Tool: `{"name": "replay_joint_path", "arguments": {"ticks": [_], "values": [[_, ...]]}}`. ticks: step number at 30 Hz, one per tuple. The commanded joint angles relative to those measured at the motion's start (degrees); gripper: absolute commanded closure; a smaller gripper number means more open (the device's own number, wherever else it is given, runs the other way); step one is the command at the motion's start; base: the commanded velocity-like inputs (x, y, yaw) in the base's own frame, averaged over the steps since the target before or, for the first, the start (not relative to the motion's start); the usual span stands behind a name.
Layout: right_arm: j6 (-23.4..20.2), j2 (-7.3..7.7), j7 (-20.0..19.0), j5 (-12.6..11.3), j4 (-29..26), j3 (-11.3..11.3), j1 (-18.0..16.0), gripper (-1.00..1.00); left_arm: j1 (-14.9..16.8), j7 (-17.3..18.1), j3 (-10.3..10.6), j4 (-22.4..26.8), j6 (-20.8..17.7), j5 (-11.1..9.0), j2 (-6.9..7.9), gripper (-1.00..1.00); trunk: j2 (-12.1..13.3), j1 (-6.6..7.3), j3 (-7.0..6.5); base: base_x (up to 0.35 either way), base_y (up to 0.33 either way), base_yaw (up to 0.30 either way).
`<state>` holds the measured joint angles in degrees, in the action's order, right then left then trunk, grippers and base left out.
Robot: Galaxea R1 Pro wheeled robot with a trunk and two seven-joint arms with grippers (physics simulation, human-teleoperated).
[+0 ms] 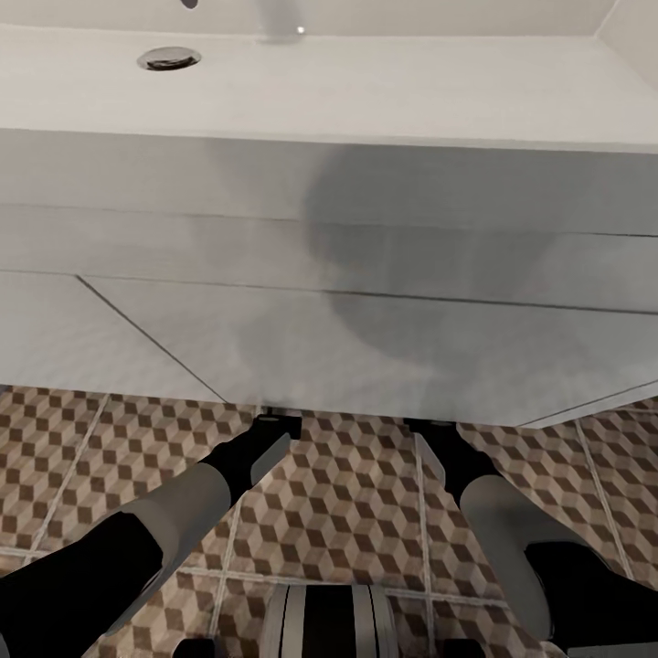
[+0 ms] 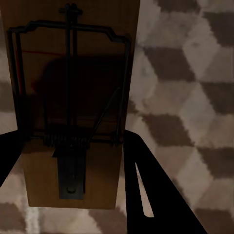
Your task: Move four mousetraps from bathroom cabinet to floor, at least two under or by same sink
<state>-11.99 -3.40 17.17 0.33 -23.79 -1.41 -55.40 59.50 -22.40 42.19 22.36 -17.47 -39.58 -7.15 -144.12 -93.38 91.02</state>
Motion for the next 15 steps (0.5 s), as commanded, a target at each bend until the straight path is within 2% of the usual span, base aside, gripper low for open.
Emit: {"name": "replay_joint_path", "arguments": {"ticks": [1, 15], "values": [[-0.2, 0.02, -0.1, -0.1, 0.0, 0.0, -0.4, 1.00, 0.0, 0.0, 0.0, 0.0, -0.1, 0.2, 0.01, 1.00, 0.0, 0.01, 0.08, 0.000, 0.000, 0.000], [-0.1, 0.13, -0.1, -0.1, -0.1, 0.0, -0.4, 1.00, 0.0, 0.1, 0.0, 0.2, -0.1, 0.2, -0.06, 1.00, 0.0, 0.01, 1.36, 0.000, 0.000, 0.000]]}}
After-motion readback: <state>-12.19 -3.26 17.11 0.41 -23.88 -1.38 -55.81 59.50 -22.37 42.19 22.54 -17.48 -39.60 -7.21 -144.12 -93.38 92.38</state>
